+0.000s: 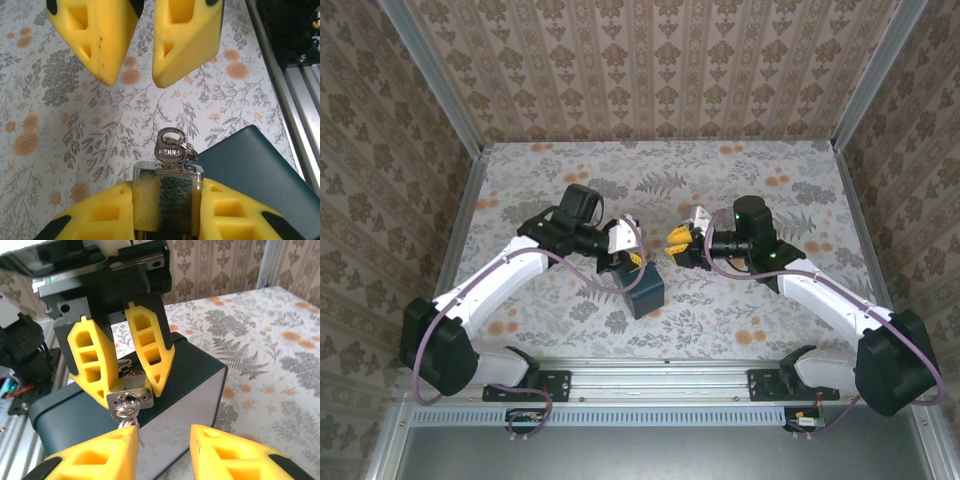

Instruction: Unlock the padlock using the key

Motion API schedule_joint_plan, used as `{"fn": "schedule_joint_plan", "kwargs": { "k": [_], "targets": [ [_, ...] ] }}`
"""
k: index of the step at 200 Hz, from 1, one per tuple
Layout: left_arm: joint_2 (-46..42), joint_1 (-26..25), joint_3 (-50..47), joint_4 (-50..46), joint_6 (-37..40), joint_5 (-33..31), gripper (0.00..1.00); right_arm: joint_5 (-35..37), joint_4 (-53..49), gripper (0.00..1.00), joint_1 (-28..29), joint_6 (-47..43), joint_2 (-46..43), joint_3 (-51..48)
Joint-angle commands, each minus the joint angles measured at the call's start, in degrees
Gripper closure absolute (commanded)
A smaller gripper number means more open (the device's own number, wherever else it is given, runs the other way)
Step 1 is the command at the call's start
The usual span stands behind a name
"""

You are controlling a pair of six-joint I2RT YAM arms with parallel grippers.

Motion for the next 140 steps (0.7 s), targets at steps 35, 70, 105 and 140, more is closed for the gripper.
{"fn": "schedule_joint_plan", "kwargs": {
  "k": [35,70,105,140],
  "targets": [
    [-0.71,1.26,3.03,-1.25,-0.31,7.74,0.99,0.78,-3.14,0.67,3.01,-9.77,-0.52,2.00],
    [0.17,1.39,3.63,-0.98,-0.45,7.98,0.99,1.61,-2.37,0.68,4.34,-10.02,-0.09,2.43],
    [0.53,1.41,3.99,-1.29,-0.50,8.15,0.99,1.80,-3.51,0.70,5.09,-10.47,0.44,3.39],
    [0.61,1.39,3.99,-1.23,-0.63,7.99,0.99,1.88,-3.53,0.70,5.48,-10.48,0.27,3.53]
  ]
}}
